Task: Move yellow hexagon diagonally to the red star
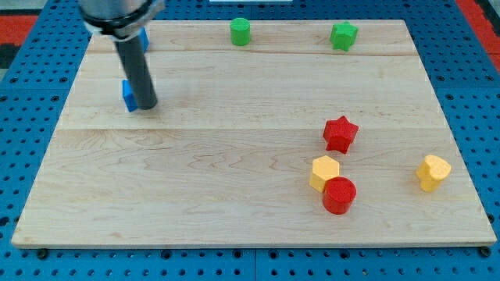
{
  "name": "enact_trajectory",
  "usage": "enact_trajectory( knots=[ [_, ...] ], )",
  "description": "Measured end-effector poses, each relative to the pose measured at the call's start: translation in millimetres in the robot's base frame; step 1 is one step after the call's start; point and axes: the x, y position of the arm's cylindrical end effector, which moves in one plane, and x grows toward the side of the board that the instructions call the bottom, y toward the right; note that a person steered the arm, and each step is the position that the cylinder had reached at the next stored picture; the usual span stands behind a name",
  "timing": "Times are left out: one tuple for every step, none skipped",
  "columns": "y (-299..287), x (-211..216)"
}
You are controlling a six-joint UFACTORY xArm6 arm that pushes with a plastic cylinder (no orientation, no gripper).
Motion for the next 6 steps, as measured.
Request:
enact_trajectory(
  knots=[
    [-34.7,22.7],
    [53.6,68.7],
    [148.6,143.8],
    [211.6,173.7],
    [254.2,173.0],
    [279.2,173.0]
  ],
)
